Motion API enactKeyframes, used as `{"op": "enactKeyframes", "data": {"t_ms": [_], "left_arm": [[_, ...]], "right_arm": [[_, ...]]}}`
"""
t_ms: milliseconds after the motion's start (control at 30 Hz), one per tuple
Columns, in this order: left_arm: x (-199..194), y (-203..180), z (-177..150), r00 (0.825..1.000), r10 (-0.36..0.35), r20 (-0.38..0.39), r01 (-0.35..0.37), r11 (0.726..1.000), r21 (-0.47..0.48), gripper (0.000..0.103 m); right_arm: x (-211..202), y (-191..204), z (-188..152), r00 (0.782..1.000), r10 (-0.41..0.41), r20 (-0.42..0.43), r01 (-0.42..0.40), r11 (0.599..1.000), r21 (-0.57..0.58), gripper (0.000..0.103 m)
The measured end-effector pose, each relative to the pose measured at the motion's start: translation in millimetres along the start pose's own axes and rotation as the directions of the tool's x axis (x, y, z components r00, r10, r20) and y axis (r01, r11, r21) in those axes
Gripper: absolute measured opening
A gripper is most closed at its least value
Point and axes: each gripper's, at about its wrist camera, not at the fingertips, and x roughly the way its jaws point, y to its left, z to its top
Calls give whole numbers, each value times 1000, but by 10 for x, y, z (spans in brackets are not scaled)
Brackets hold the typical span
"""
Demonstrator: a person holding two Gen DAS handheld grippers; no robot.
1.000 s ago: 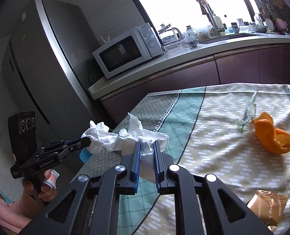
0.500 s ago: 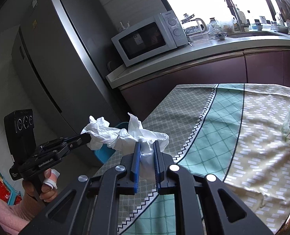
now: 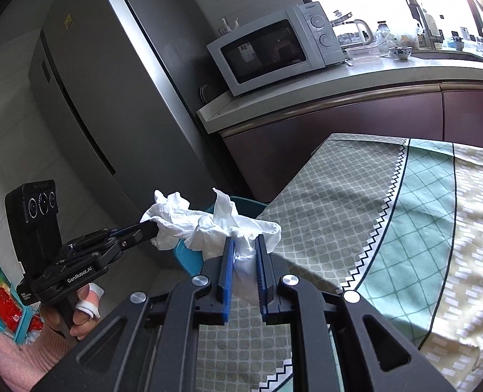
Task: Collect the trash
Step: 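Carry both white tissues with both grippers over the teal bin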
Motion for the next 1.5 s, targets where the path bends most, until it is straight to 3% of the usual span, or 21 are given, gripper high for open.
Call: {"op": "enactKeyframes", "data": {"t_ms": [433,1500], "left_arm": [[-38,358,-22,998,59,-2,-59,997,-45,6],[225,660,-124,989,132,-67,-138,986,-90,6]], "right_arm": [[338,172,130,999,25,-43,-26,999,-34,12],[1177,398,329,989,42,-145,-49,998,-49,12]]}}
